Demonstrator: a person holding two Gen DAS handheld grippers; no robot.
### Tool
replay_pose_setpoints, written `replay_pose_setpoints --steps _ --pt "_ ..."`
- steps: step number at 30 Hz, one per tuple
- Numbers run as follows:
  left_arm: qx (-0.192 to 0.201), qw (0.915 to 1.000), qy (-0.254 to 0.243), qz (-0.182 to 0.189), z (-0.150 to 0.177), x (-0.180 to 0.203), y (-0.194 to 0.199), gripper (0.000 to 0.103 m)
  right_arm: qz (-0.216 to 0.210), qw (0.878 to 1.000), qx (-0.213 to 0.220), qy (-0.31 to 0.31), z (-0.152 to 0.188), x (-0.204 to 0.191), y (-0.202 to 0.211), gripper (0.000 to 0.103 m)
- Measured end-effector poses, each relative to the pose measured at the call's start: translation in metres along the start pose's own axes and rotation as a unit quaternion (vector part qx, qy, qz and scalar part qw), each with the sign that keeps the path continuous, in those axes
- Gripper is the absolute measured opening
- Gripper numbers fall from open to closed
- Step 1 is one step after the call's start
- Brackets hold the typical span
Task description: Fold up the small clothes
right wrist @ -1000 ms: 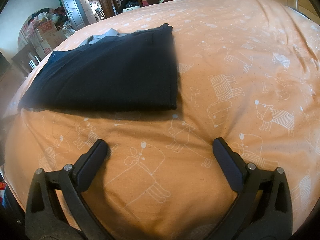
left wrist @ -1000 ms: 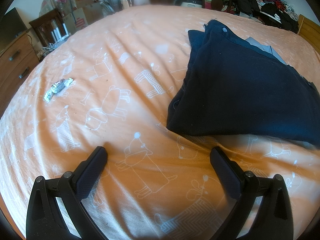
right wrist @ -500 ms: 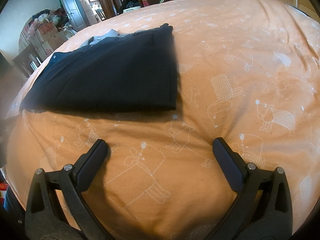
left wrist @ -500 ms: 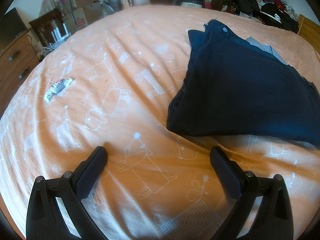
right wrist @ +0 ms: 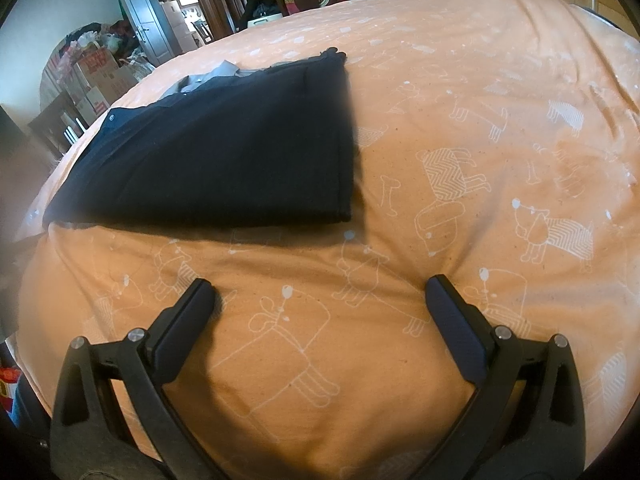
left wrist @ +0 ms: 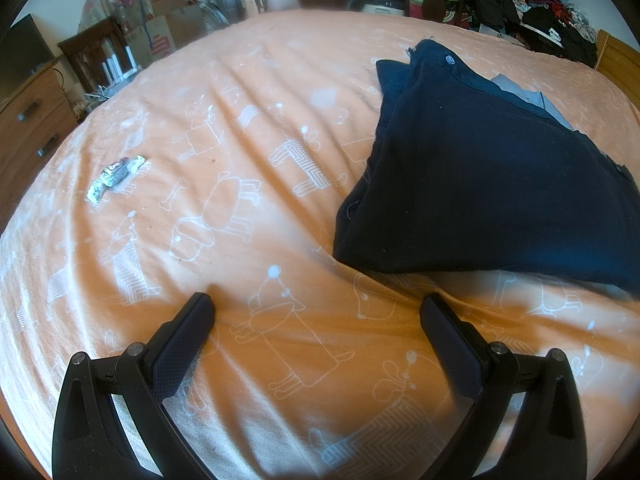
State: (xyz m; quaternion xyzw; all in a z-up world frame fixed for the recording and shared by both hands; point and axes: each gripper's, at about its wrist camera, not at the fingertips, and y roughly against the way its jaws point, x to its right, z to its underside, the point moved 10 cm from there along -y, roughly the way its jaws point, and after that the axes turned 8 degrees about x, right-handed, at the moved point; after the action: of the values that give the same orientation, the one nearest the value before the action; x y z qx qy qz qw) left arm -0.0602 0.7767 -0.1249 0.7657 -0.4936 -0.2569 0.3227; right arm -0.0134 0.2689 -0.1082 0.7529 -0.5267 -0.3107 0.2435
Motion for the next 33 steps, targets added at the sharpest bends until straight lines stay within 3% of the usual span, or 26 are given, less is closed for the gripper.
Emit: replay_pose_setpoints --steps 33 --pt "0.0 1.0 0.0 0.0 -0.0004 0.0013 -0.0001 0.103 -0.015 1.0 0.004 -0.013 -0.0008 0.0007 0.0017 0.103"
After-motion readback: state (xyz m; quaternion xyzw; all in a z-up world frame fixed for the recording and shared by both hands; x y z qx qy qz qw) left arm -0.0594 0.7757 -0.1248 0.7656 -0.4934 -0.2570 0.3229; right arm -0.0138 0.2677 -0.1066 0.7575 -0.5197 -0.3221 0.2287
